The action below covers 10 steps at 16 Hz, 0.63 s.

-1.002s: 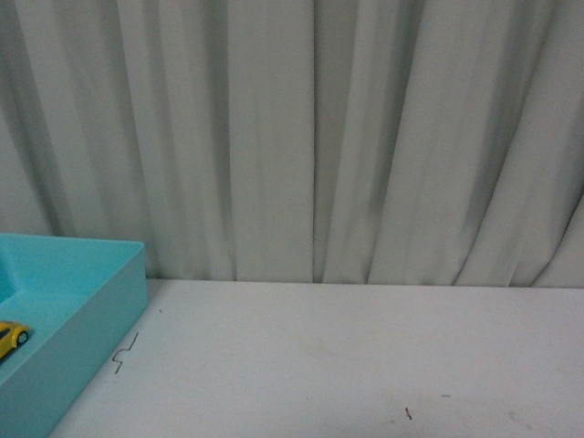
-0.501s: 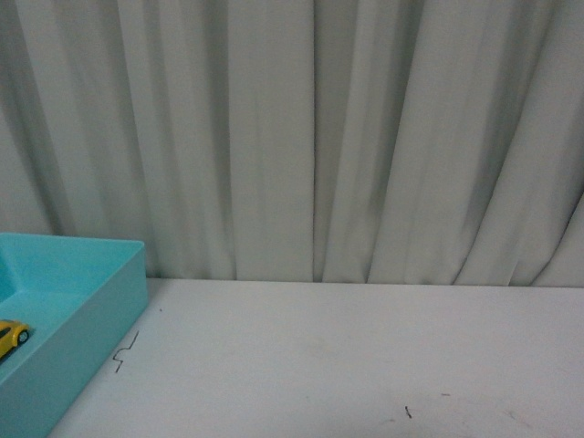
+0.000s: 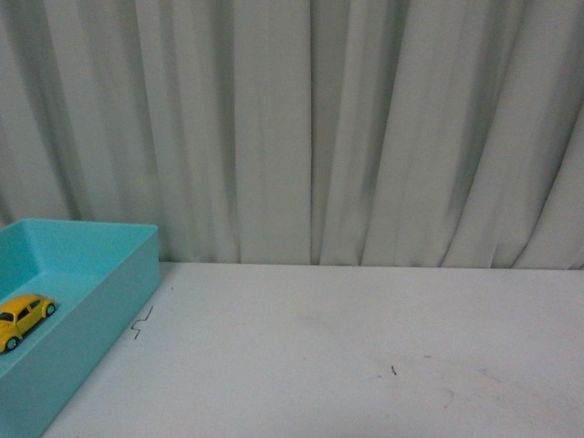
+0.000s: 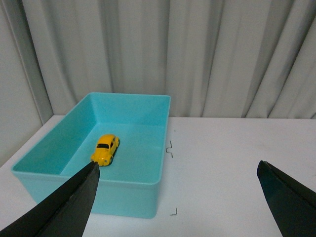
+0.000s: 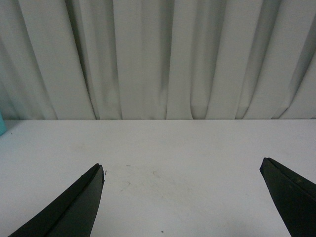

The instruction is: Wind up and store yellow beetle toy

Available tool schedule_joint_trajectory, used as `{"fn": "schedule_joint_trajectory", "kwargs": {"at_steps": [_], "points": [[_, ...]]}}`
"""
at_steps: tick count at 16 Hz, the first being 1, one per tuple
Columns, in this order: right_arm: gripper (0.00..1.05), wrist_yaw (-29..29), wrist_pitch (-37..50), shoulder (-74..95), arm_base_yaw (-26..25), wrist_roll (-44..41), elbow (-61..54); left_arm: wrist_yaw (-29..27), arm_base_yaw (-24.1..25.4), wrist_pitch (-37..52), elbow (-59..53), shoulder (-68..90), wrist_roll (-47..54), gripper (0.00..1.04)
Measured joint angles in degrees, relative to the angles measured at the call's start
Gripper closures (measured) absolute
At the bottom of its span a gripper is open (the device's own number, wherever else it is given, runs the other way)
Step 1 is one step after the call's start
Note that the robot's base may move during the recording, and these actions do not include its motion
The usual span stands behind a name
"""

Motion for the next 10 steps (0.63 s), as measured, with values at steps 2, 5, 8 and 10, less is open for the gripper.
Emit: {"fn": "schedule_joint_trajectory", "kwargs": {"at_steps": [2, 5, 8, 10], "points": [[0.07, -0.02, 0.00, 0.00, 0.00, -0.02, 0.00, 0.00, 0.00, 0.00, 0.00, 0.00, 0.00, 0.07], [0.07, -0.02, -0.04, 0.02, 0.00, -0.02, 0.00, 0.00, 0.00, -0.04, 0.00, 0.00, 0.00, 0.07], [0.07, -0.02, 0.00, -0.04, 0.00, 0.00, 0.00, 0.00, 0.00, 0.02, 0.00, 0.00, 0.00, 0.07], [0.07, -0.02, -0.02, -0.04, 0.00, -0.02, 0.00, 0.02, 0.00, 0.00, 0.00, 0.00, 0.00, 0.07]]}}
